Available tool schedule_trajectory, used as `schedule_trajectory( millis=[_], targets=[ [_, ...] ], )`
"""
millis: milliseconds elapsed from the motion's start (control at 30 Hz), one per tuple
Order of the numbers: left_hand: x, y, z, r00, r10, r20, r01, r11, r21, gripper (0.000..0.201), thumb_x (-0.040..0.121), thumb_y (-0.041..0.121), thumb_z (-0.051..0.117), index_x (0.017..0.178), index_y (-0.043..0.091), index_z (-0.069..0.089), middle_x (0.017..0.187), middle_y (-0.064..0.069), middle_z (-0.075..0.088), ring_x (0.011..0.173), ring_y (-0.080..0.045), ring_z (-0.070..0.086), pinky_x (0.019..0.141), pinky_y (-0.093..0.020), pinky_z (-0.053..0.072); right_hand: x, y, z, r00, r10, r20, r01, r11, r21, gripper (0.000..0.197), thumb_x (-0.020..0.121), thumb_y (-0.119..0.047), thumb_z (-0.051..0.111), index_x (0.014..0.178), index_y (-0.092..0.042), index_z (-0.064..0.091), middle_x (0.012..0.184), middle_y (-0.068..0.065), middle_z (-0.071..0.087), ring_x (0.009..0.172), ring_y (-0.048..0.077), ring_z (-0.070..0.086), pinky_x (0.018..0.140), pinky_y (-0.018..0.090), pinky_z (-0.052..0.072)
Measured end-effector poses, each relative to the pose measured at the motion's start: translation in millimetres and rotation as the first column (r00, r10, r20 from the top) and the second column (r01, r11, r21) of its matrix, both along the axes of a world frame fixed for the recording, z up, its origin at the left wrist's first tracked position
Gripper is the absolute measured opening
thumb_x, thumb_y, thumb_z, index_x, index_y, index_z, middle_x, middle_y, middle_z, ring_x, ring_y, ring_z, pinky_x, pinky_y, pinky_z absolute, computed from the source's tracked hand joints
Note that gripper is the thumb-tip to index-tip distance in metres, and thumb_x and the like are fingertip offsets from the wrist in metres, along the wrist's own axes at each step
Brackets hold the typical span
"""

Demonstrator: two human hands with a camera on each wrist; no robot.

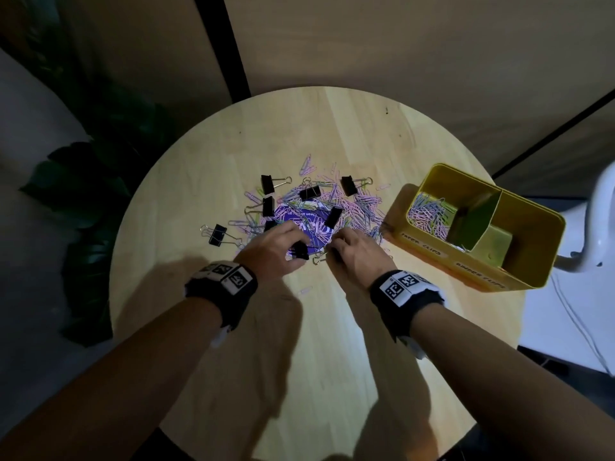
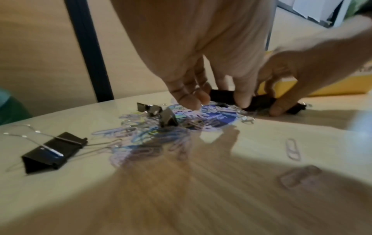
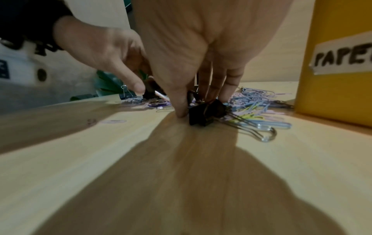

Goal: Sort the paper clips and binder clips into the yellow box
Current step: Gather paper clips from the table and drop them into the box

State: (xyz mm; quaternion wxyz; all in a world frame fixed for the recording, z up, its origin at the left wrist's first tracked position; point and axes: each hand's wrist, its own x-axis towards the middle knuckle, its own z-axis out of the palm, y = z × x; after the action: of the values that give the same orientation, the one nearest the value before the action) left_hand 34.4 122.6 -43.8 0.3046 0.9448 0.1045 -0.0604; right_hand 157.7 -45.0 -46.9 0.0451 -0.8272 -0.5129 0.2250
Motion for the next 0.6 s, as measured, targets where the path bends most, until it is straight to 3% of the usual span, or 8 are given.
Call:
schedule_trajectory(
  millis=[133,200,267,367,433,533,600],
  targets=[
    [4,23,13,0.998,0.067,0.004,-0.066,0.988,-0.142,0.030,0.079,0.027,0.071,0.107,0.021,0.060,0.098,0.009,0.053,0.080,0.001,0.050,0.072,-0.013,0.036,-7,-3,5,0.994,-0.080,-0.076,0.088,0.990,0.108,0.027,0.085,-0.020,0.051,0.098,-0.005,0.069,0.104,0.013,0.063,0.094,0.034,0.060,0.085,0.040,0.051],
    [8,34,13,0.986,0.163,0.046,-0.155,0.978,-0.136,0.027,0.080,0.026,0.070,0.104,0.021,0.060,0.101,0.007,0.053,0.084,-0.004,0.052,0.074,-0.010,0.035,-3,-5,12,0.971,-0.191,-0.141,0.212,0.965,0.153,0.024,0.080,-0.021,0.063,0.100,-0.010,0.069,0.109,0.011,0.058,0.094,0.031,0.060,0.084,0.034,0.051],
    [13,45,8,0.963,0.252,0.099,-0.243,0.965,-0.097,0.022,0.080,0.018,0.070,0.100,0.015,0.062,0.102,0.000,0.054,0.083,-0.009,0.051,0.075,-0.008,0.035,7,-5,19,0.931,-0.328,-0.159,0.350,0.927,0.133,0.029,0.083,-0.022,0.067,0.110,-0.011,0.065,0.121,0.012,0.051,0.099,0.032,0.059,0.088,0.036,0.049],
    [19,55,-5,0.932,0.354,0.072,-0.351,0.935,-0.054,0.022,0.077,0.008,0.072,0.097,0.006,0.063,0.103,-0.012,0.055,0.079,-0.016,0.051,0.083,-0.026,0.045,25,1,20,0.847,-0.518,-0.122,0.530,0.842,0.104,0.036,0.086,-0.023,0.067,0.118,-0.007,0.061,0.129,0.014,0.045,0.106,0.035,0.058,0.098,0.041,0.048],
    [19,57,-12,0.925,0.378,0.035,-0.377,0.926,-0.031,0.025,0.078,0.007,0.071,0.101,0.004,0.063,0.109,-0.014,0.054,0.084,-0.017,0.052,0.089,-0.029,0.045,33,5,19,0.817,-0.566,-0.111,0.574,0.817,0.063,0.039,0.087,-0.021,0.066,0.121,-0.005,0.059,0.131,0.016,0.043,0.109,0.037,0.057,0.100,0.039,0.046],
    [15,53,-12,0.925,0.377,0.058,-0.379,0.925,0.028,0.032,0.080,0.012,0.067,0.112,0.010,0.060,0.124,-0.011,0.049,0.104,-0.025,0.054,0.093,-0.027,0.039,33,5,16,0.843,-0.526,-0.113,0.529,0.849,-0.009,0.052,0.088,-0.021,0.064,0.136,-0.010,0.046,0.145,0.018,0.030,0.120,0.039,0.052,0.104,0.041,0.043],
    [11,38,-6,0.916,0.352,0.191,-0.372,0.924,0.082,0.024,0.082,0.008,0.061,0.106,0.009,0.063,0.116,-0.011,0.054,0.102,-0.026,0.055,0.089,-0.031,0.044,24,0,16,0.878,-0.471,-0.088,0.473,0.881,0.008,0.065,0.085,-0.028,0.067,0.142,-0.017,0.038,0.148,0.016,0.025,0.127,0.036,0.044,0.106,0.042,0.042]
  ],
)
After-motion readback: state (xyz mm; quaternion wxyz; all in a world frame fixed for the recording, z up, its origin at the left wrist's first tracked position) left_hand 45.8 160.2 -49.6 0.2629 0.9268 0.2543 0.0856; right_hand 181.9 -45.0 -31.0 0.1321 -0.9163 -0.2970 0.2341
